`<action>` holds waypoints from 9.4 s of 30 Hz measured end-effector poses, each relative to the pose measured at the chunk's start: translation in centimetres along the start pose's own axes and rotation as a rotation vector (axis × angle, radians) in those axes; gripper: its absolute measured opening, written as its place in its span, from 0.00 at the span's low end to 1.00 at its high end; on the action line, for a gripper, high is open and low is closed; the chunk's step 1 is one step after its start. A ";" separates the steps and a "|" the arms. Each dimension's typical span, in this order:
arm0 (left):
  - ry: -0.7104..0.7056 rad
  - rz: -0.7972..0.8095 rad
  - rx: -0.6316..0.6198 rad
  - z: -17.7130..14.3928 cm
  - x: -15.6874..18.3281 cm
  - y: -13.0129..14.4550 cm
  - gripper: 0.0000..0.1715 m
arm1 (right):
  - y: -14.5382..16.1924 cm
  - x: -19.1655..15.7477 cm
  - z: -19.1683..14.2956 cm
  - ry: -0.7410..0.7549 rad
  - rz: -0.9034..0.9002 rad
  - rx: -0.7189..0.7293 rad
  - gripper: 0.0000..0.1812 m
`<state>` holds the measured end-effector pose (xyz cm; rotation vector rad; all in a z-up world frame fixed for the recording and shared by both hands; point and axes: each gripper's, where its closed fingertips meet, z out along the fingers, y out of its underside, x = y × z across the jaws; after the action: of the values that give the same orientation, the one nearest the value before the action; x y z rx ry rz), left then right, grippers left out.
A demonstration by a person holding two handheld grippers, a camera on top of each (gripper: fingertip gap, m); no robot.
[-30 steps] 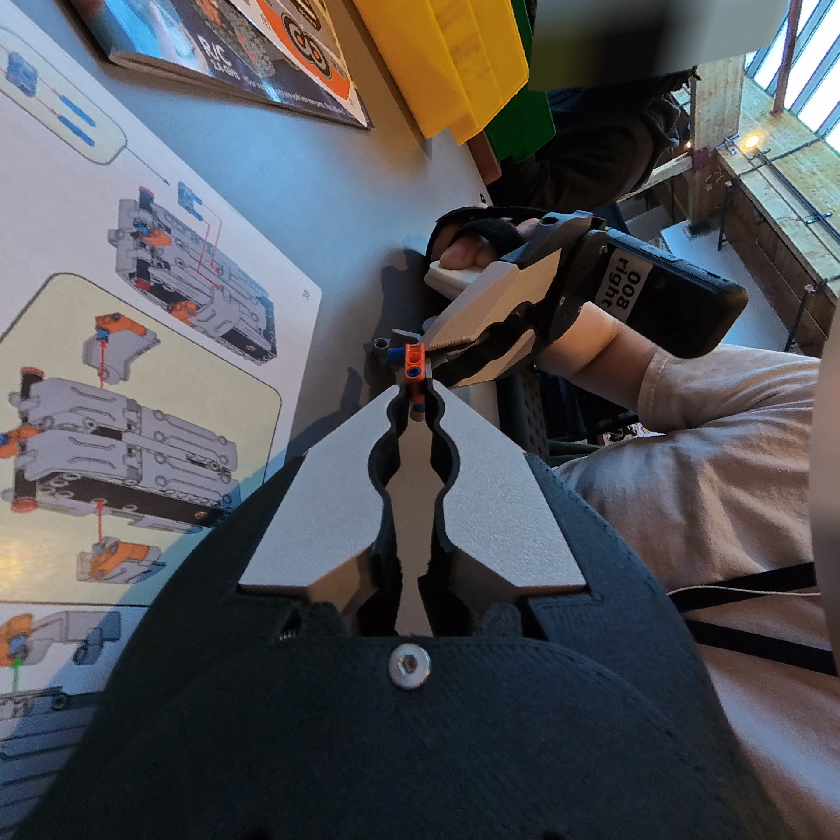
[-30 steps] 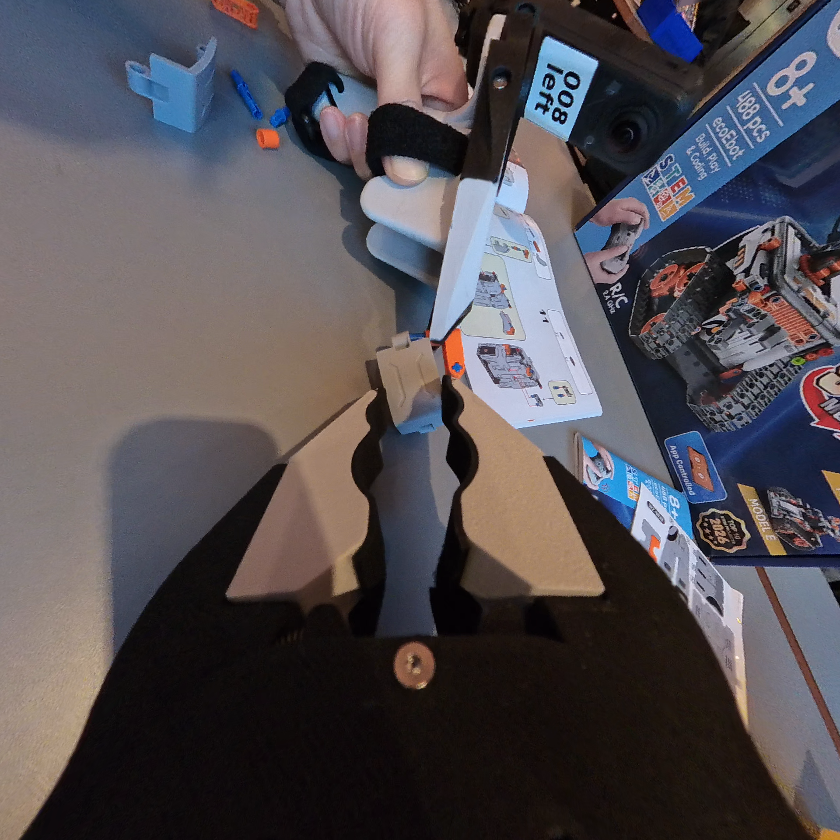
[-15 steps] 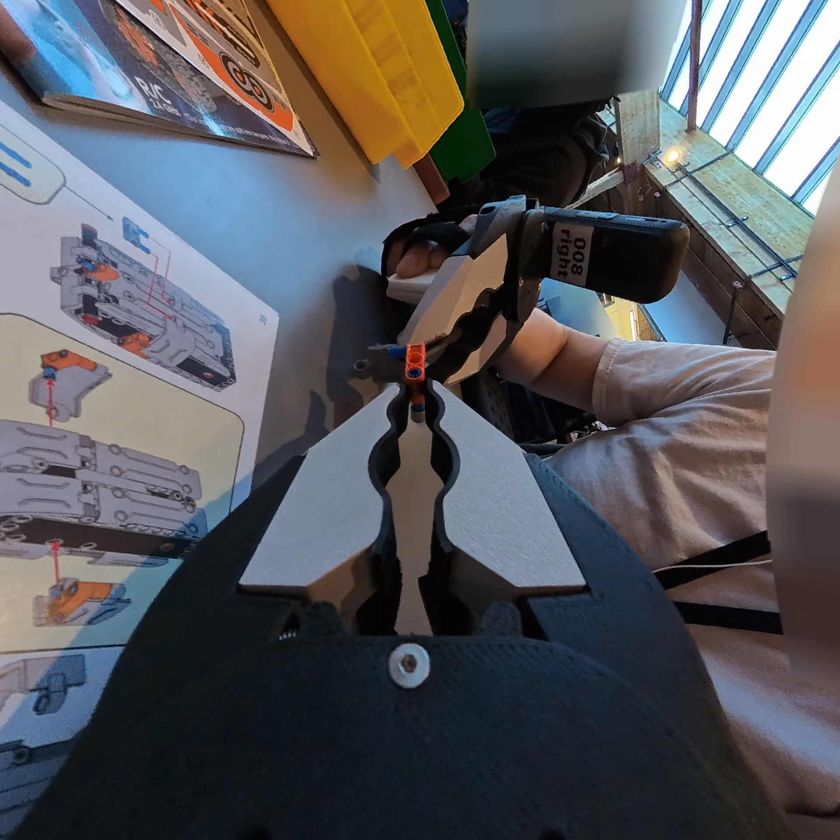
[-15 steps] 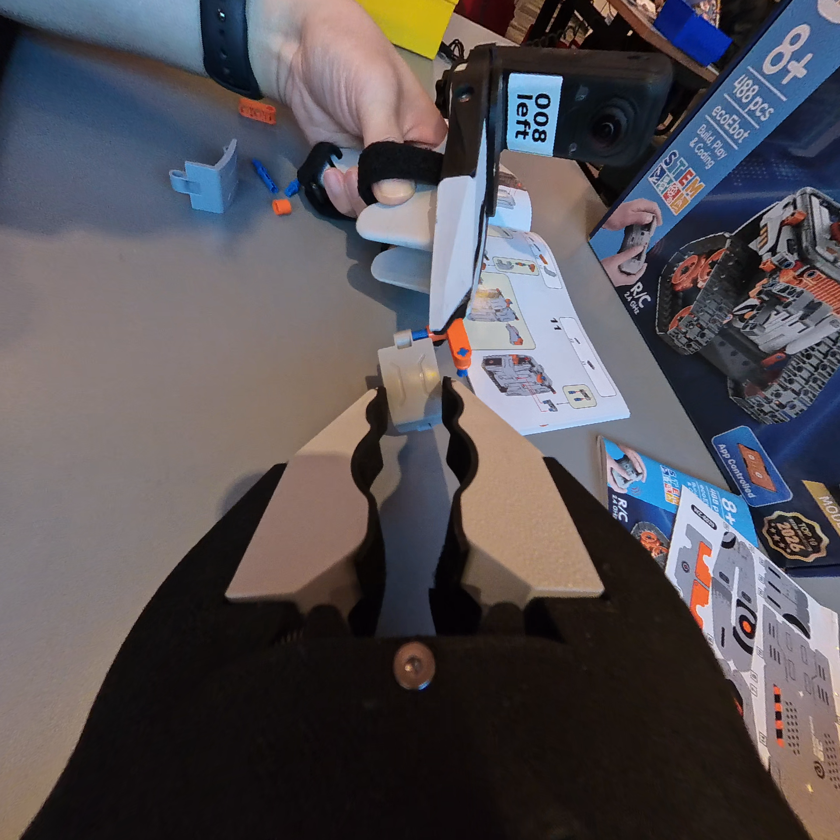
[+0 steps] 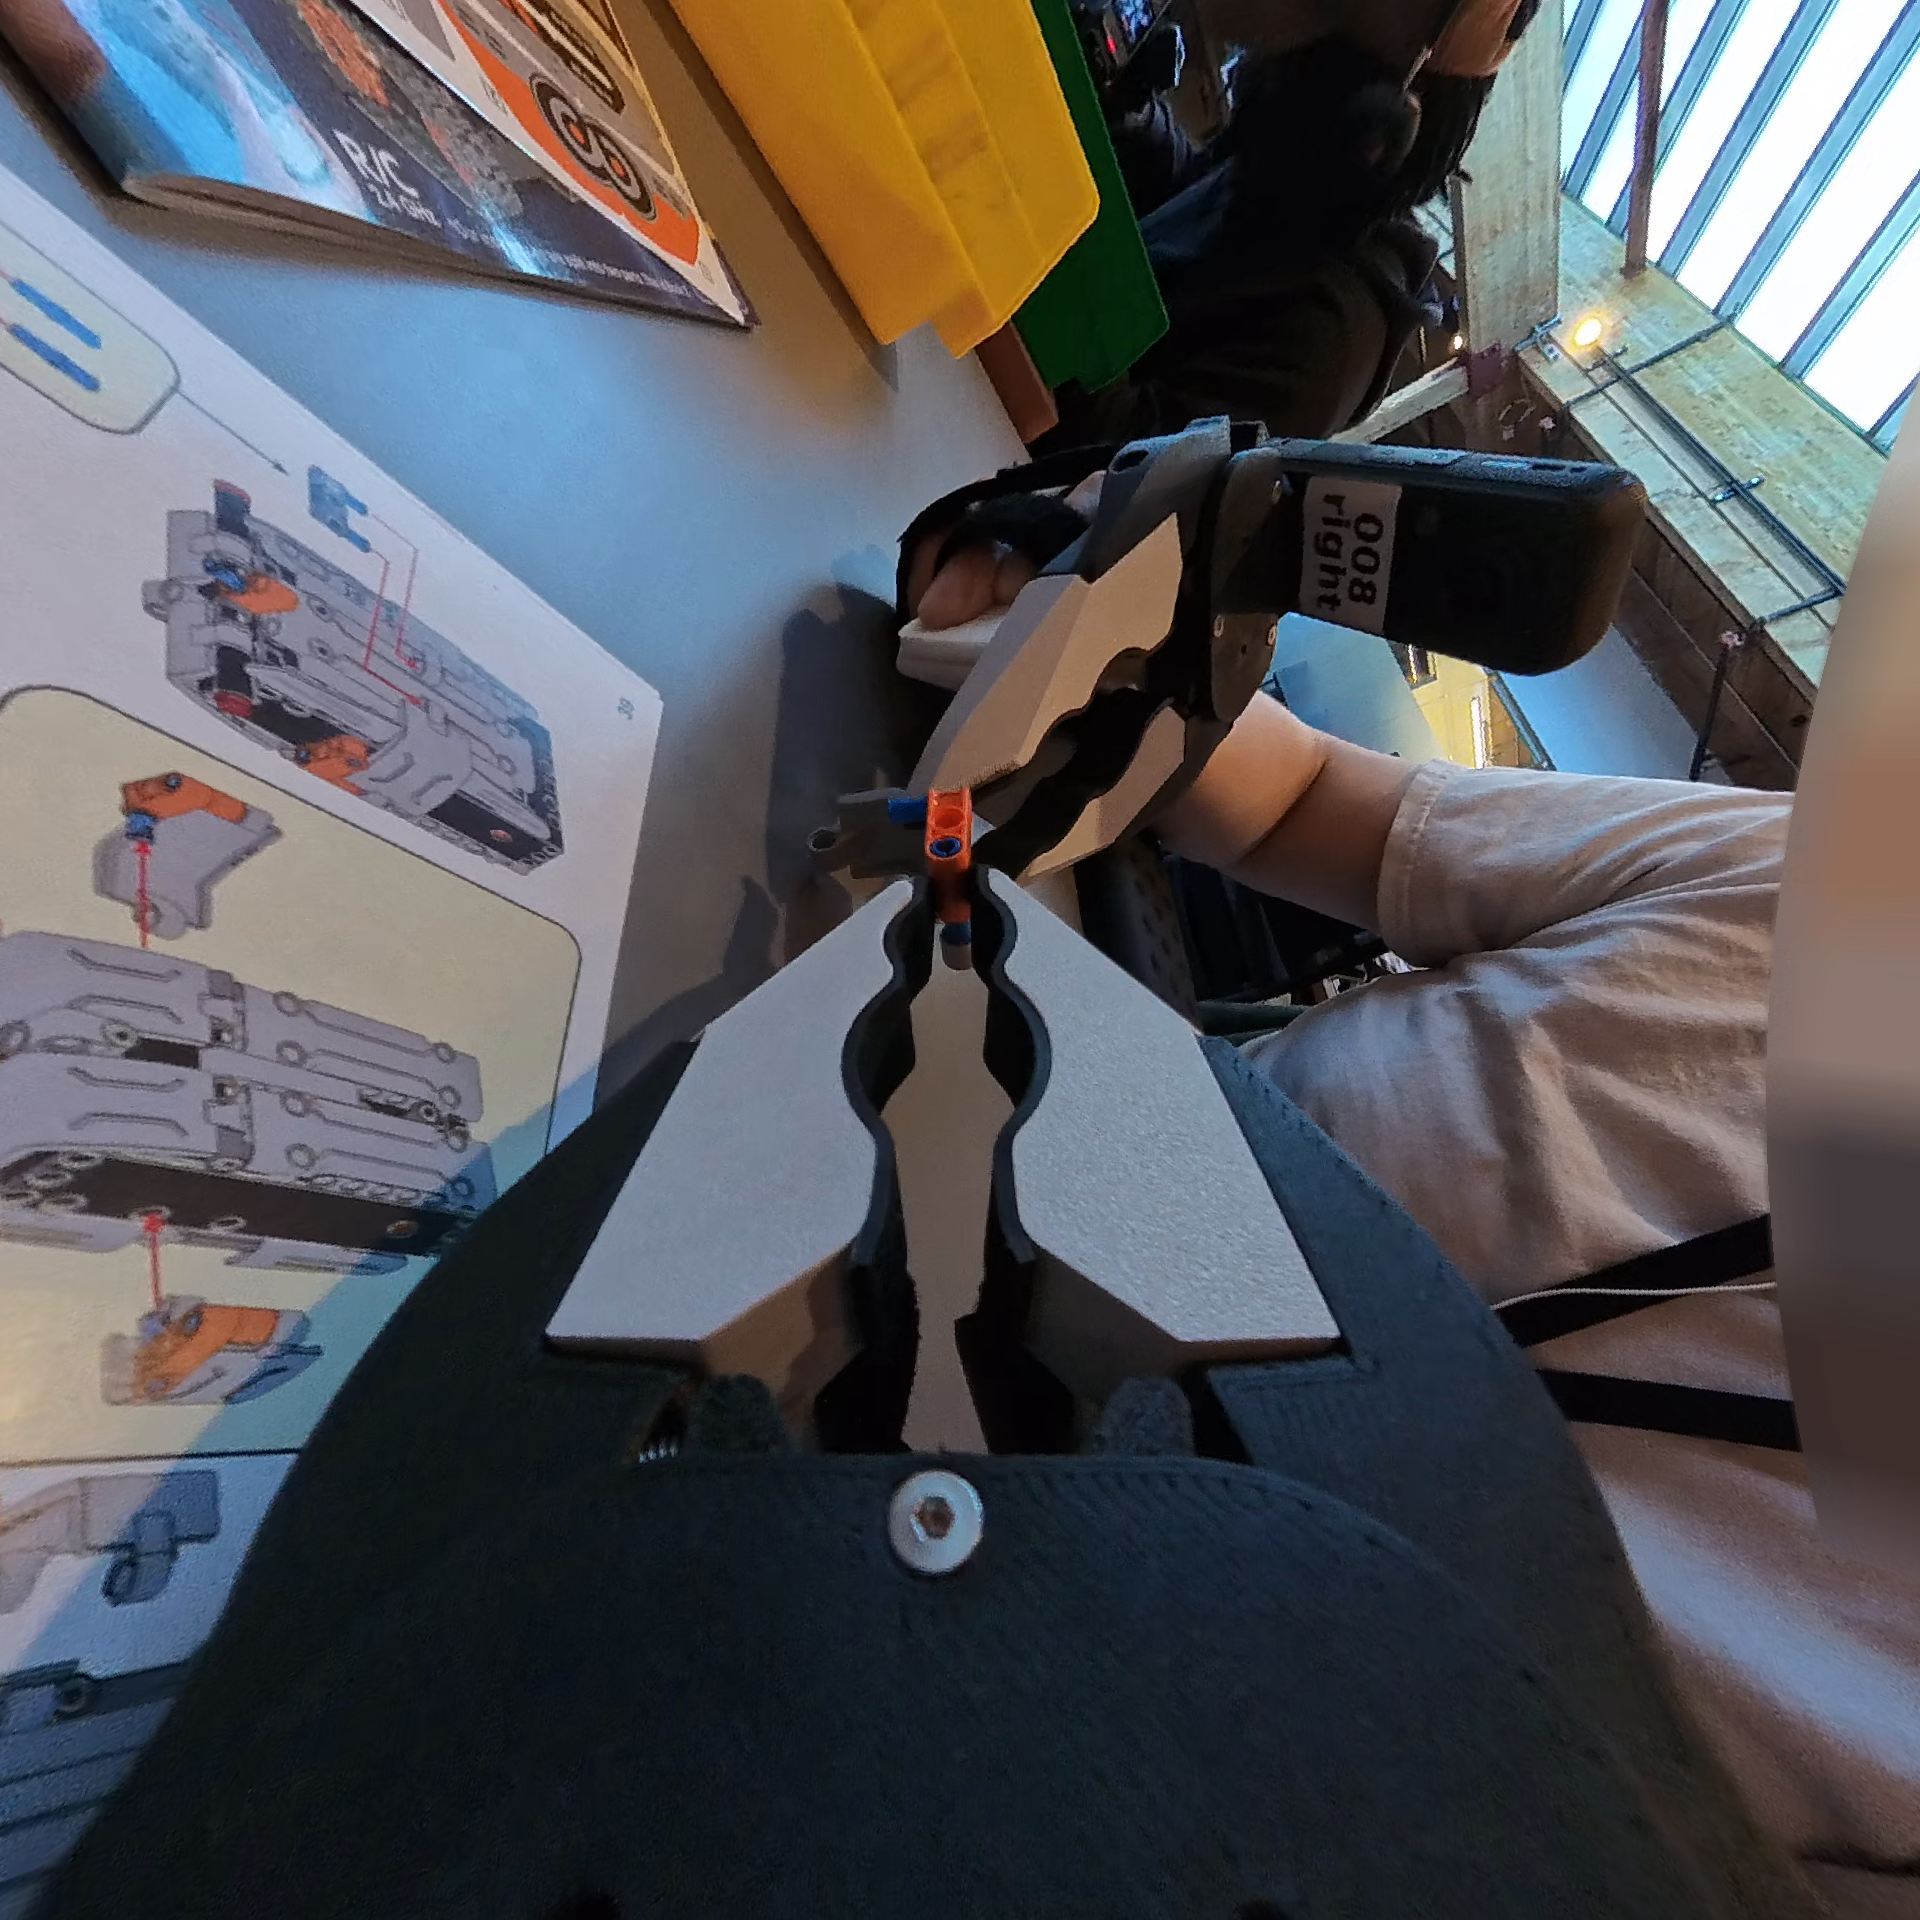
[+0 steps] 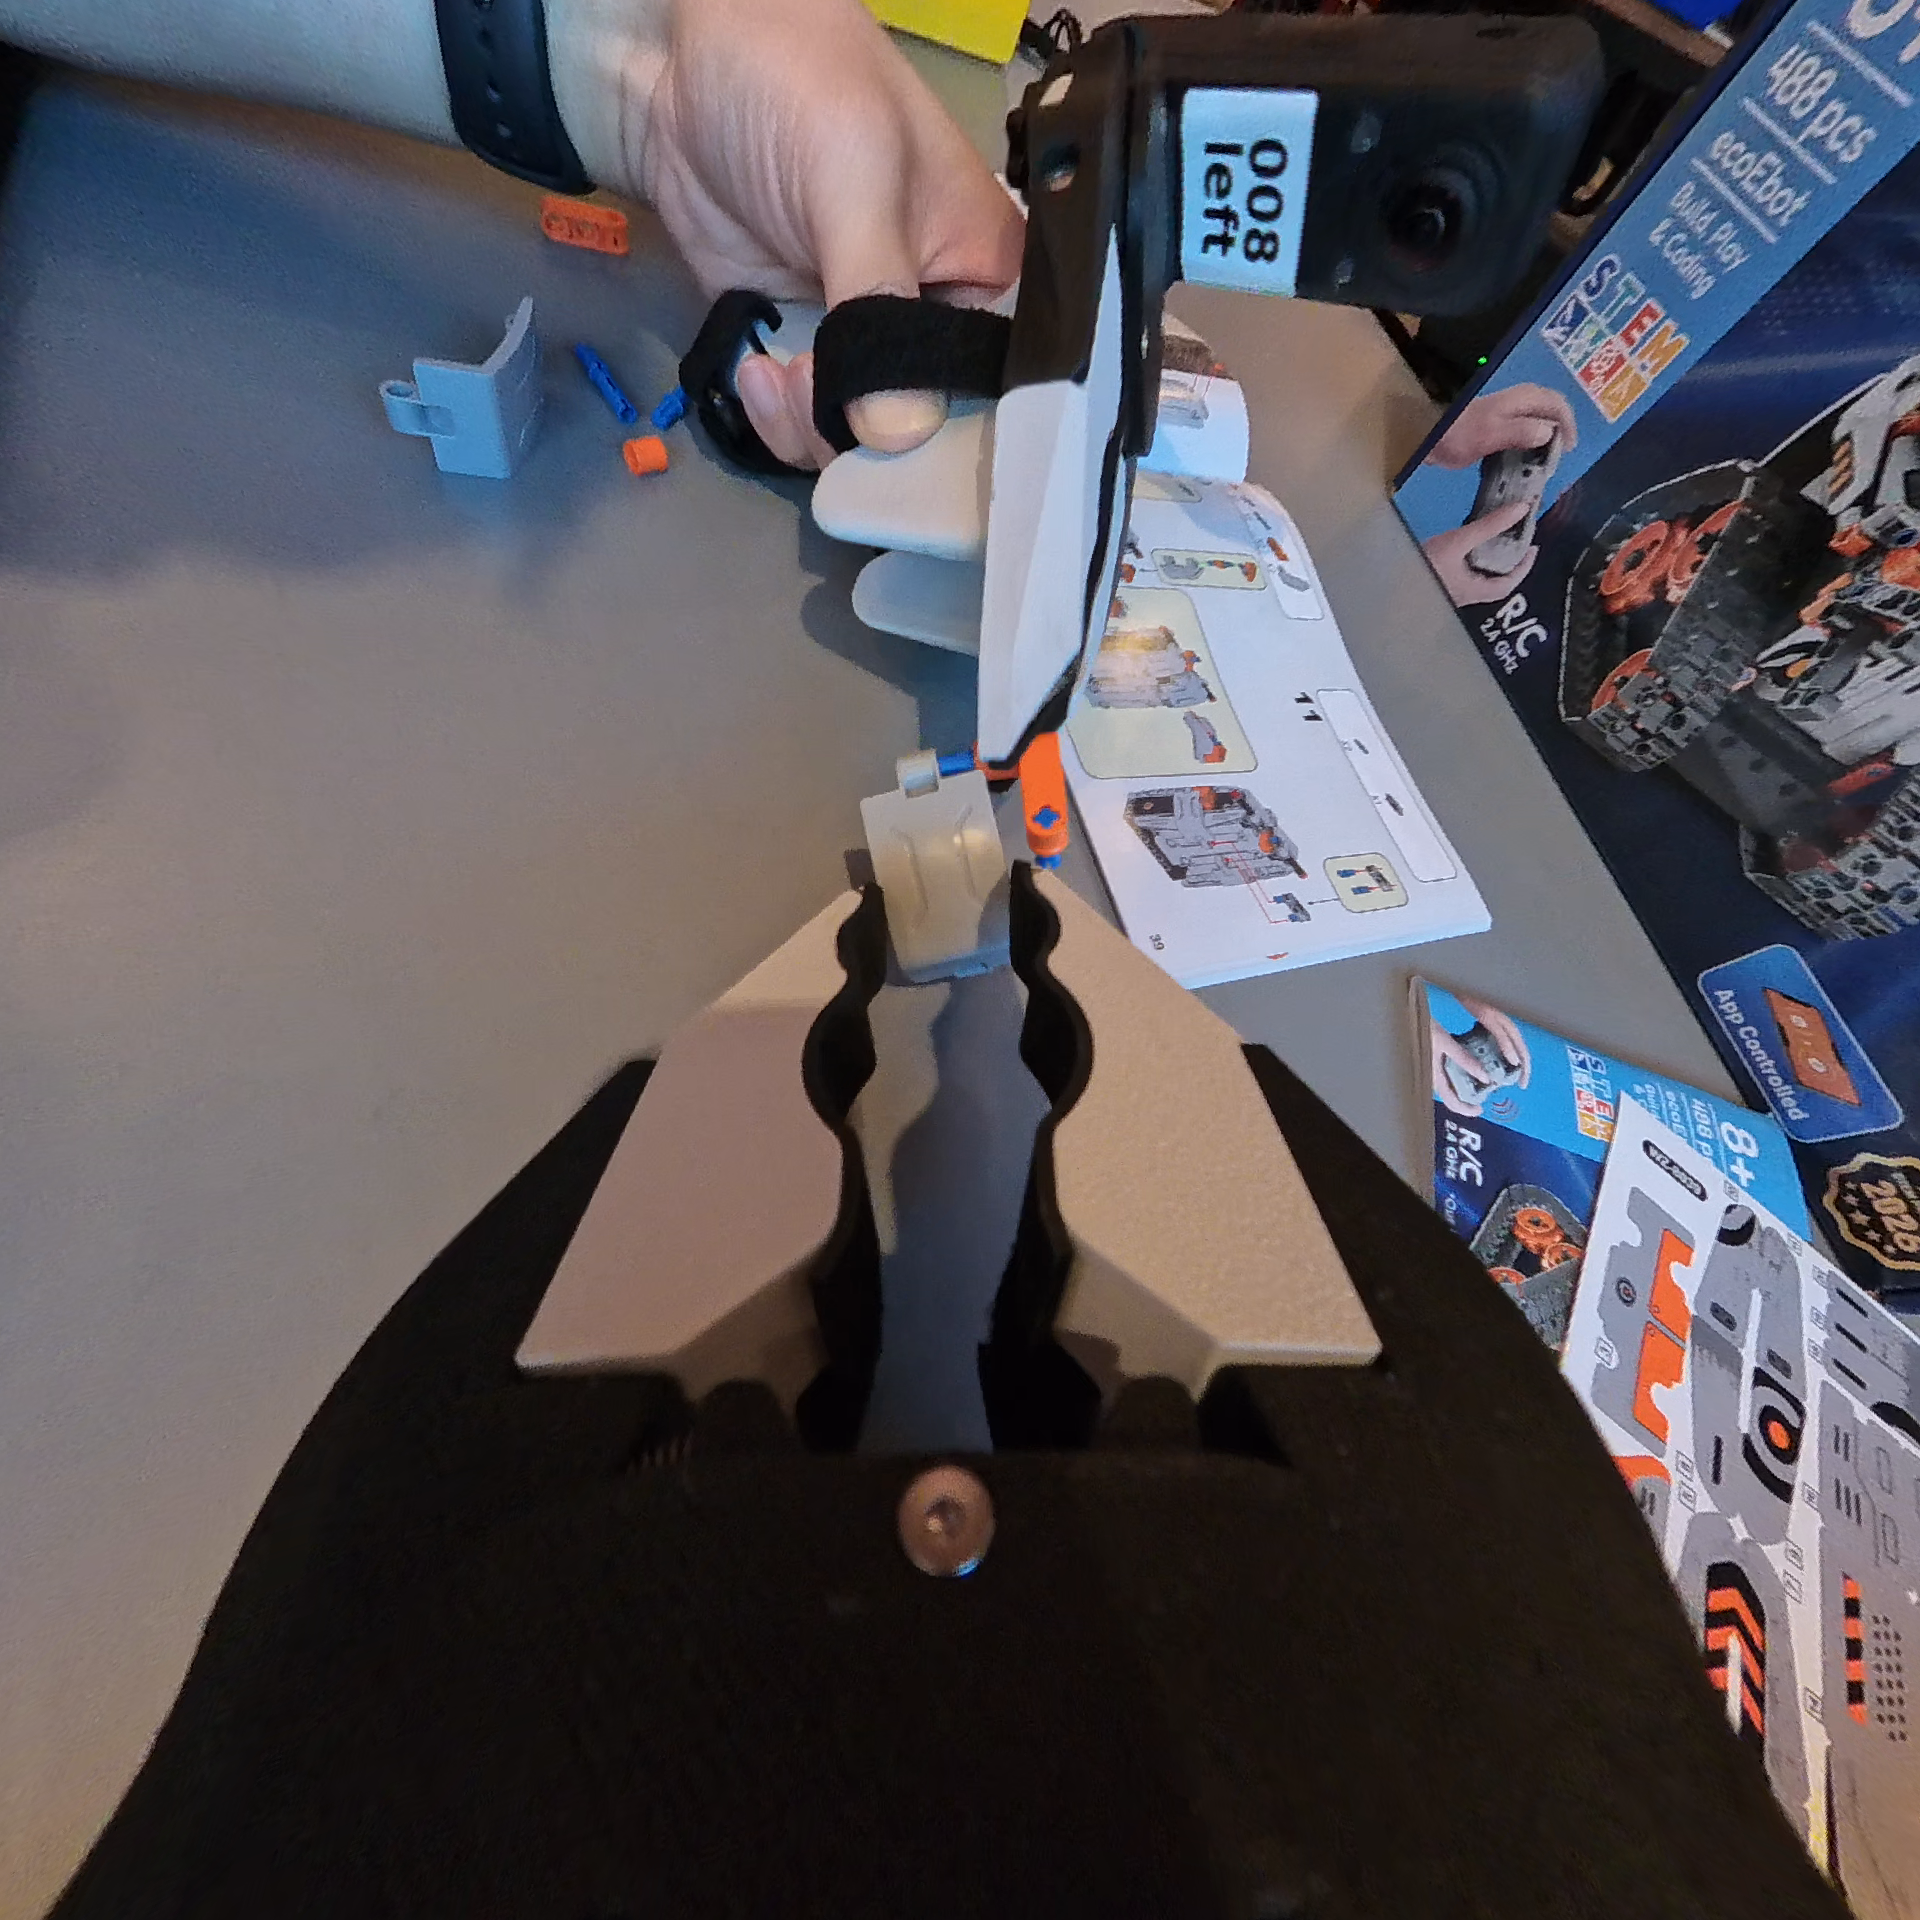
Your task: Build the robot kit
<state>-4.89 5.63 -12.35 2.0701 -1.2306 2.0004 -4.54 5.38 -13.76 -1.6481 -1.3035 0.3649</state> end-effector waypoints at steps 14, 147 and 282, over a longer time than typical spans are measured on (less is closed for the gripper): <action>0.010 -0.030 0.068 -0.4 -0.1 -0.9 0.03 | -0.3 0.7 0.0 0.032 0.068 0.011 0.13; -0.163 0.036 0.152 -0.9 -1.8 -2.0 0.03 | 1.3 3.0 1.2 0.184 0.177 -0.120 0.16; -0.204 0.362 0.223 -3.8 3.8 -4.3 0.03 | 1.7 -3.9 -1.0 -0.186 -1.097 -0.724 0.10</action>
<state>-6.28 8.55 -6.28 2.3482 -1.5850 2.2043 -4.32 1.54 -15.93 -1.1565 -2.4197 -0.7028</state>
